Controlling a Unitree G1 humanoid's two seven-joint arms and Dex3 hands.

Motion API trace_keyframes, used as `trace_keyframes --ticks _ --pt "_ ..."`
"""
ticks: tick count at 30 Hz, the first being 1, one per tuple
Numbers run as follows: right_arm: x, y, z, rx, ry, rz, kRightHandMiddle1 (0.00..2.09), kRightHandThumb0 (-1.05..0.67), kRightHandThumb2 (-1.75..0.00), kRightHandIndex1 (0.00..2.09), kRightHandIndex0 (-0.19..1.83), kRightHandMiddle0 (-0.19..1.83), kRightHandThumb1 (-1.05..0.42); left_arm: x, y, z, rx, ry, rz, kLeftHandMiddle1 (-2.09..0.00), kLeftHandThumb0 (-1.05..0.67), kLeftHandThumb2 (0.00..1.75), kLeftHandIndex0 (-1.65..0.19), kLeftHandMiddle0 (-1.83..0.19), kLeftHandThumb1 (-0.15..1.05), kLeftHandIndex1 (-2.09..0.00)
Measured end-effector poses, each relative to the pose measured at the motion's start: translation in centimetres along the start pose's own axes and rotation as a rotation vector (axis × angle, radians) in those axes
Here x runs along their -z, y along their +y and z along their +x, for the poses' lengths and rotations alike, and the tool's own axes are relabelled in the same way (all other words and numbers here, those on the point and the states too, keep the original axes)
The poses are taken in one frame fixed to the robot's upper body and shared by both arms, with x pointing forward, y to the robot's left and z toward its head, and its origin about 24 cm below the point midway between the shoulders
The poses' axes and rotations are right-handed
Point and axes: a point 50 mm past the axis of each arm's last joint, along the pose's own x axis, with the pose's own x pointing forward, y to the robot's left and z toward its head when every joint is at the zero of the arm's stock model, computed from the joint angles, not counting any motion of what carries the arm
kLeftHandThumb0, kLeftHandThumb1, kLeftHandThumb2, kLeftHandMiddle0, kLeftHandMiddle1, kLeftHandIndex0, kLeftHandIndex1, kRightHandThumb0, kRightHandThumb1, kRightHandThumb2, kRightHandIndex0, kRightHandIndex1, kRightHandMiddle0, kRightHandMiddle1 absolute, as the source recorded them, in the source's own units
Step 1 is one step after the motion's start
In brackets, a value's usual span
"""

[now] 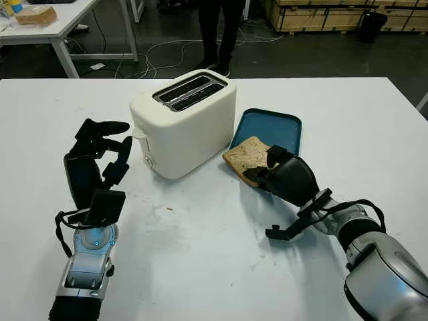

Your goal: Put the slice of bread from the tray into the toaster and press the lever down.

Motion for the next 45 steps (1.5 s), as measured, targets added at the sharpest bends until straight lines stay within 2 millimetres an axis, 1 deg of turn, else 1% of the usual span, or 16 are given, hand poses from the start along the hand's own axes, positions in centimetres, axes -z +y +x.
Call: trace_keyframes --ticks 4,6,9,12,18,22,26,27,29,30,33,35,38,41,43,45 --pt "0.1 -0.7 0.1 0.083 -0.001 0.013 0.06 -0.25 -0.09 1.54 0.46 1.09 -0.92 0.0 0.0 0.0 0.001 -0.005 -0.003 -1.52 -0.37 0.27 -0.54 -0.56 0.92 -1.11" --pt "0.3 -1.2 0.4 0.127 0.001 0.011 0.05 -0.27 -0.10 1.48 0.49 1.09 -0.92 0.0 0.0 0.0 0.002 -0.006 -0.004 -1.52 -0.37 0.27 -0.54 -0.56 0.92 -1.11" --pt "0.6 -2.2 0.9 0.204 0.002 0.007 0.04 -0.24 -0.09 1.61 0.44 1.10 -0.92 0.0 0.0 0.0 0.002 -0.008 -0.007 -1.52 -0.37 0.27 -0.53 -0.57 0.92 -1.12" --pt "0.7 -3.3 1.6 0.288 -0.015 0.015 0.03 -0.21 -0.04 1.65 0.44 1.09 -0.91 0.0 -0.1 -0.1 0.004 -0.008 -0.007 -1.52 -0.39 0.27 -0.53 -0.58 0.92 -1.13" --pt "0.9 -5.3 2.9 0.399 -0.048 0.038 0.04 -0.21 -0.01 1.57 0.51 1.14 -0.91 0.0 -0.1 -0.1 0.008 -0.008 -0.008 -1.51 -0.40 0.26 -0.53 -0.58 0.92 -1.12" --pt "1.1 -5.8 3.1 0.425 -0.035 0.066 0.03 -0.22 -0.01 1.51 0.55 1.15 -0.92 0.0 -0.1 -0.1 0.010 -0.007 -0.011 -1.50 -0.40 0.26 -0.54 -0.57 0.92 -1.12" --pt "1.3 -6.2 3.2 0.429 -0.020 0.114 0.06 -0.28 -0.12 1.51 0.57 1.19 -0.92 0.0 -0.2 -0.1 0.013 -0.006 -0.012 -1.52 -0.40 0.25 -0.54 -0.58 0.92 -1.12" --pt "1.5 -6.3 3.3 0.425 -0.007 0.136 0.05 -0.29 -0.18 1.46 0.57 1.17 -0.92 0.0 -0.2 -0.1 0.013 -0.007 -0.011 -1.52 -0.40 0.26 -0.54 -0.58 0.92 -1.12" --pt "1.8 -6.6 3.4 0.398 0.021 0.196 0.03 -0.29 -0.21 1.30 0.65 1.14 -0.92 0.0 -0.2 -0.1 0.014 -0.007 -0.009 -1.51 -0.40 0.25 -0.54 -0.58 0.92 -1.12" --pt "2.1 -6.7 3.4 0.384 0.037 0.223 0.03 -0.29 -0.22 1.26 0.67 1.14 -0.92 0.0 -0.2 -0.1 0.014 -0.008 -0.009 -1.51 -0.40 0.25 -0.54 -0.59 0.92 -1.12" --pt "3.0 -7.2 3.7 0.333 0.087 0.299 0.06 -0.30 -0.19 1.36 0.66 1.19 -0.92 0.0 -0.2 -0.1 0.014 -0.008 -0.009 -1.49 -0.40 0.25 -0.54 -0.59 0.92 -1.11" --pt "3.8 -8.0 4.1 0.296 0.114 0.350 0.07 -0.32 -0.19 1.37 0.66 1.18 -0.92 0.0 -0.2 -0.1 0.013 -0.006 -0.008 -1.48 -0.40 0.25 -0.54 -0.59 0.92 -1.11" --pt "5.0 -9.8 5.1 0.259 0.129 0.406 0.09 -0.28 -0.13 1.35 0.70 1.21 -0.92 0.0 -0.2 -0.1 0.012 -0.005 -0.009 -1.49 -0.39 0.25 -0.54 -0.59 0.92 -1.10" --pt "5.8 -11.6 6.3 0.244 0.117 0.428 0.09 -0.24 -0.05 1.19 0.81 1.23 -0.92 0.0 -0.2 -0.1 0.012 -0.003 -0.008 -1.49 -0.39 0.25 -0.54 -0.58 0.92 -1.10" --pt "6.3 -12.7 7.0 0.223 0.111 0.455 0.07 -0.20 -0.04 1.09 0.85 1.22 -0.92 0.0 -0.2 -0.1 0.011 -0.003 -0.008 -1.49 -0.39 0.25 -0.54 -0.57 0.92 -1.10" --pt "6.8 -13.8 7.5 0.209 0.108 0.487 0.04 -0.19 -0.02 0.86 0.96 1.22 -0.92 0.0 -0.2 -0.1 0.011 -0.003 -0.009 -1.49 -0.38 0.26 -0.54 -0.57 0.92 -1.10"
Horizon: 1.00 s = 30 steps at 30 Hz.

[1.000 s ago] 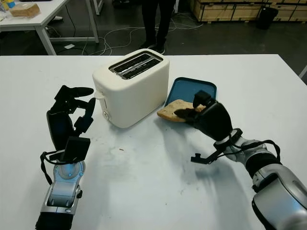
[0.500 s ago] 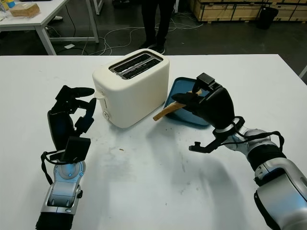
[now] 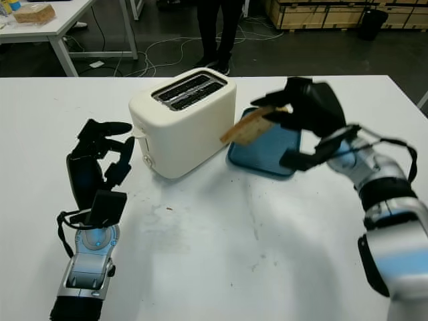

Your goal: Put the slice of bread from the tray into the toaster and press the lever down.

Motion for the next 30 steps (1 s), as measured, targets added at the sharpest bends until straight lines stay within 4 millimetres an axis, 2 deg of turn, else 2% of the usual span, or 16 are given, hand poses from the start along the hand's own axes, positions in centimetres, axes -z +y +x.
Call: trace_keyframes --ticks 1,3,7,11,13,15,17,20,23,26,27,30 --pt "-0.1 -0.5 0.4 -0.003 -0.001 0.007 0.03 -0.17 -0.01 0.70 1.05 1.23 -0.91 0.0 0.0 0.0 0.000 0.000 0.000 -1.49 -0.38 0.26 -0.54 -0.56 0.92 -1.10" --pt "-0.4 -1.5 1.2 -0.009 -0.007 0.014 0.02 -0.12 0.00 0.60 1.10 1.23 -0.91 0.0 0.0 0.0 0.000 0.000 -0.001 -1.49 -0.38 0.26 -0.54 -0.56 0.92 -1.10" --pt "-1.0 -3.8 2.7 0.003 -0.020 0.059 0.01 -0.08 0.00 0.59 1.15 1.23 -0.91 0.0 0.0 0.0 -0.002 0.000 -0.001 -1.51 -0.39 0.26 -0.54 -0.56 0.92 -1.11" --pt "-1.7 -5.8 4.2 0.017 -0.024 0.063 0.01 -0.22 -0.02 0.61 1.14 1.23 -0.92 0.0 0.0 0.0 -0.003 0.000 -0.001 -1.53 -0.38 0.26 -0.53 -0.57 0.92 -1.11" --pt "-2.1 -6.8 5.0 0.011 -0.014 0.061 0.02 -0.31 -0.04 0.74 1.10 1.25 -0.92 0.0 0.0 0.0 -0.003 0.000 -0.001 -1.54 -0.38 0.26 -0.53 -0.56 0.92 -1.11" --pt "-2.6 -7.8 5.9 0.012 -0.013 0.059 0.03 -0.40 -0.06 1.07 1.01 1.29 -0.92 0.0 0.0 0.0 -0.004 0.000 -0.001 -1.54 -0.38 0.26 -0.53 -0.56 0.92 -1.11" --pt "-3.3 -8.9 6.7 0.022 -0.019 0.058 0.06 -0.46 -0.08 1.20 0.99 1.32 -0.92 0.0 0.0 0.0 -0.004 0.000 -0.002 -1.54 -0.38 0.26 -0.52 -0.55 0.92 -1.12" --pt "-4.5 -10.4 8.0 0.045 -0.028 0.037 0.10 -0.54 -0.10 1.30 0.97 1.34 -0.92 0.0 0.0 0.0 -0.005 0.000 -0.004 -1.53 -0.40 0.26 -0.52 -0.55 0.92 -1.13" --pt "-5.9 -11.4 9.2 0.049 -0.051 0.000 0.14 -0.54 -0.13 1.31 0.97 1.31 -0.92 0.0 0.0 0.0 -0.004 0.000 -0.004 -1.53 -0.40 0.26 -0.52 -0.55 0.92 -1.13" --pt "-7.2 -11.6 10.3 0.054 -0.077 0.004 0.67 -0.54 -0.15 1.42 0.93 1.04 -0.92 0.0 0.0 0.0 -0.005 0.000 -0.004 -1.53 -0.40 0.26 -0.52 -0.55 0.92 -1.14" --pt "-7.5 -11.5 10.6 0.053 -0.075 0.012 0.77 -0.52 -0.14 1.43 0.91 0.97 -0.92 0.0 0.0 0.0 -0.005 0.000 -0.006 -1.53 -0.40 0.26 -0.52 -0.55 0.92 -1.14" --pt "-8.4 -11.2 11.6 0.042 -0.067 0.028 0.86 -0.53 -0.16 1.46 0.87 0.89 -0.92 0.0 0.0 0.0 -0.008 0.003 -0.013 -1.52 -0.40 0.27 -0.52 -0.55 0.92 -1.14"
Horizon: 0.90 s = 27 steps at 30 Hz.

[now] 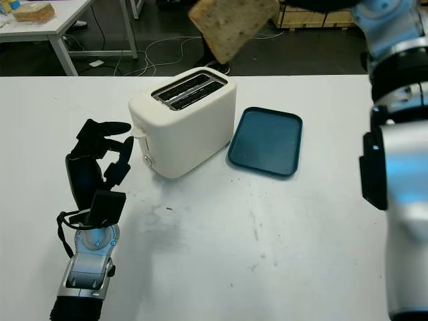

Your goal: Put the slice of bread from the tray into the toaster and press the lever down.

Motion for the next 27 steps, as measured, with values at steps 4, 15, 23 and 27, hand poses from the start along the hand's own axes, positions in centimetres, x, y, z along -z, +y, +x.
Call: trace_keyframes --ticks 4,15,23,27 --pt "-0.8 1.1 1.1 -0.028 0.016 -0.045 0.83 -0.52 -0.20 1.41 0.83 0.87 -0.92 0.0 -0.1 0.0 -0.001 0.001 -0.003 -1.52 -0.40 0.27 -0.52 -0.55 0.92 -1.14" --pt "-2.3 5.6 2.6 -0.121 0.008 -0.097 0.67 -0.45 -0.18 1.09 0.92 0.90 -0.92 0.1 0.0 -0.2 -0.008 0.008 0.001 -1.52 -0.39 0.27 -0.51 -0.55 0.92 -1.14" --pt "-2.6 7.9 2.7 -0.188 0.009 -0.113 0.78 -0.45 -0.16 1.23 0.85 0.89 -0.92 0.2 0.1 -0.4 -0.016 0.014 0.007 -1.51 -0.39 0.27 -0.51 -0.55 0.92 -1.13" --pt "-1.9 9.3 2.1 -0.234 0.031 -0.137 0.78 -0.41 -0.14 1.23 0.86 0.86 -0.92 0.2 0.1 -0.4 -0.016 0.014 0.009 -1.51 -0.39 0.26 -0.51 -0.55 0.92 -1.13"
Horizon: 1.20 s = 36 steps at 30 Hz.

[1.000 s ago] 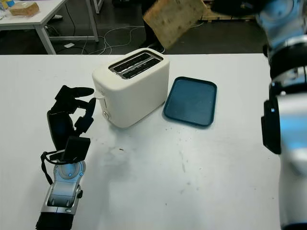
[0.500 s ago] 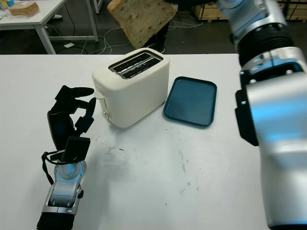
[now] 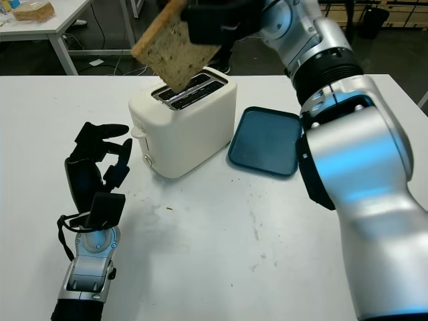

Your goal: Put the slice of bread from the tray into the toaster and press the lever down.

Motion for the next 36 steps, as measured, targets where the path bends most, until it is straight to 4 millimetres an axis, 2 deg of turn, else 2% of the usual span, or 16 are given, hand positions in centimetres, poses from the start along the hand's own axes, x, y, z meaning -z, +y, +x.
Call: trace_keyframes --ticks 5,9,11,17,20,23,26,29,31,33,36 --pt "0.5 1.2 -0.2 -0.040 0.020 -0.041 0.75 -0.41 -0.14 1.21 0.85 0.84 -0.92 0.0 -0.1 0.0 -0.004 0.005 -0.011 -1.52 -0.39 0.26 -0.51 -0.54 0.92 -1.14" --pt "0.6 1.9 -0.3 -0.064 0.026 -0.073 0.88 -0.41 -0.13 1.41 0.83 0.85 -0.92 0.0 -0.1 0.0 -0.005 0.006 -0.013 -1.53 -0.39 0.27 -0.51 -0.53 0.92 -1.14" --pt "0.7 2.2 -0.4 -0.072 0.028 -0.093 0.93 -0.41 -0.13 1.39 0.82 0.83 -0.92 0.0 -0.1 0.0 -0.005 0.007 -0.014 -1.53 -0.39 0.26 -0.51 -0.53 0.92 -1.15" --pt "1.0 2.9 -0.6 -0.089 0.035 -0.128 0.92 -0.41 -0.14 1.35 0.80 0.79 -0.92 0.0 -0.1 0.0 -0.005 0.007 -0.014 -1.52 -0.39 0.26 -0.51 -0.54 0.92 -1.15" --pt "1.2 3.3 -0.7 -0.106 0.034 -0.210 0.89 -0.42 -0.15 1.33 0.77 0.79 -0.92 0.0 -0.1 -0.1 -0.005 0.006 -0.012 -1.51 -0.40 0.26 -0.51 -0.54 0.92 -1.15" --pt "1.5 3.6 -1.0 -0.104 0.016 -0.326 0.77 -0.40 -0.12 1.22 0.80 0.81 -0.92 0.0 -0.1 -0.1 -0.004 0.008 -0.012 -1.50 -0.40 0.27 -0.51 -0.54 0.92 -1.14" --pt "1.8 3.7 -1.3 -0.092 -0.009 -0.422 0.98 -0.41 -0.10 1.47 0.74 0.78 -0.92 0.0 -0.1 -0.1 -0.004 0.008 -0.012 -1.51 -0.39 0.27 -0.51 -0.54 0.92 -1.14" --pt "2.0 3.8 -1.5 -0.092 -0.044 -0.554 0.97 -0.41 -0.08 1.50 0.71 0.76 -0.92 0.0 -0.1 -0.1 -0.005 0.004 -0.015 -1.51 -0.39 0.26 -0.51 -0.54 0.92 -1.14" --pt "2.0 3.7 -1.6 -0.097 -0.070 -0.636 1.10 -0.41 -0.10 1.56 0.69 0.73 -0.92 0.0 -0.1 -0.1 -0.004 0.004 -0.015 -1.51 -0.39 0.26 -0.51 -0.54 0.92 -1.14" --pt "2.0 3.5 -1.6 -0.094 -0.095 -0.711 1.05 -0.41 -0.08 1.42 0.71 0.72 -0.92 0.0 -0.1 -0.1 -0.004 0.004 -0.015 -1.51 -0.39 0.26 -0.51 -0.54 0.92 -1.14" --pt "1.9 3.2 -1.5 -0.087 -0.115 -0.812 0.84 -0.41 -0.07 1.32 0.73 0.79 -0.92 0.0 -0.1 -0.1 -0.004 0.004 -0.016 -1.51 -0.39 0.26 -0.50 -0.53 0.92 -1.14"
